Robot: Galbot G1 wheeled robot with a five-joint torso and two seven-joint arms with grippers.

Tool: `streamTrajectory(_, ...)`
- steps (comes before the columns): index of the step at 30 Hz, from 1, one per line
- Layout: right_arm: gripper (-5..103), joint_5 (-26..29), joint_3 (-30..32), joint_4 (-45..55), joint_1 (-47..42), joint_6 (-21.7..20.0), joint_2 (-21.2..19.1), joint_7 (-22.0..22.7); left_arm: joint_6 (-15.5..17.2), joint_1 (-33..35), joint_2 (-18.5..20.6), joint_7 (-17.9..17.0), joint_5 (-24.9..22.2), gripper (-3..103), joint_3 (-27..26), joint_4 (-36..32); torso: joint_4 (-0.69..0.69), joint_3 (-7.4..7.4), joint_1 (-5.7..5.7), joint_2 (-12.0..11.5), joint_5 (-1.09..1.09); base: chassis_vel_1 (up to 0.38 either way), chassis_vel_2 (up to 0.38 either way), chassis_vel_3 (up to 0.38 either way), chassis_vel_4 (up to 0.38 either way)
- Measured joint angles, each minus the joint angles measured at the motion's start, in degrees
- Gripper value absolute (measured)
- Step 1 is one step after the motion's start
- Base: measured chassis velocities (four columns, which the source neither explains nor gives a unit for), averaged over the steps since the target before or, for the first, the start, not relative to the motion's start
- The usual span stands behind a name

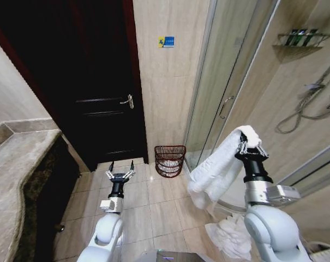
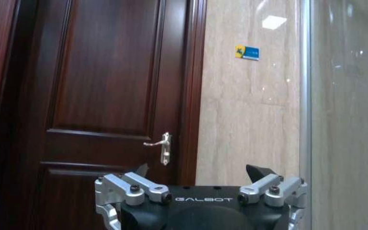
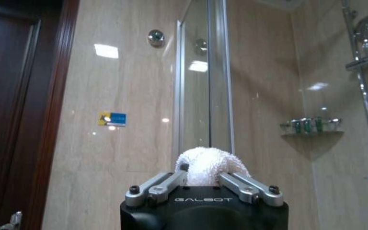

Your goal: Discard the used towel into the hamper.

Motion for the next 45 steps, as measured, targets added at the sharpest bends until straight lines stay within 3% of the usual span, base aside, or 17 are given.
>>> streamTrajectory(14,4,10.6,-0.2,-3.3,14.4,-4.6,-6.1,0.1,-0.1,2.7,0.2,0.9,1.1,100,-0.6,0.0,0.02,-0.06,-0.04,-0.1,-0.01,0.000,0.000,0.000,0.000)
streamTrajectory(19,4,14.5,-1.0,-5.0,20.4,-6.6,-8.8,-2.6,-0.5,3.2,-0.5,1.8,1.1,100,-0.9,-0.2,0.01,-0.09,-0.07,-0.2,0.00,0.000,0.000,0.000,0.000)
streamTrajectory(25,4,18.3,-2.4,-7.6,26.1,-7.5,-11.7,-2.6,-0.1,3.3,-1.2,1.9,1.1,100,-1.3,-1.0,0.02,-0.11,-0.08,-0.2,-0.01,0.000,0.000,0.000,0.000)
streamTrajectory(36,4,29.0,-1.0,-13.0,40.4,-9.8,-20.8,-2.2,-2.1,4.9,-3.6,2.8,2.2,100,-4.3,0.0,0.01,-0.14,-0.12,-0.3,0.00,0.000,0.000,0.000,0.000)
streamTrajectory(45,4,35.8,-5.0,-19.0,53.8,-12.5,-26.8,0.1,-2.4,5.6,-4.9,2.8,3.2,100,-4.4,-1.0,0.00,-0.16,-0.13,-0.3,-0.01,0.000,0.000,0.000,0.000)
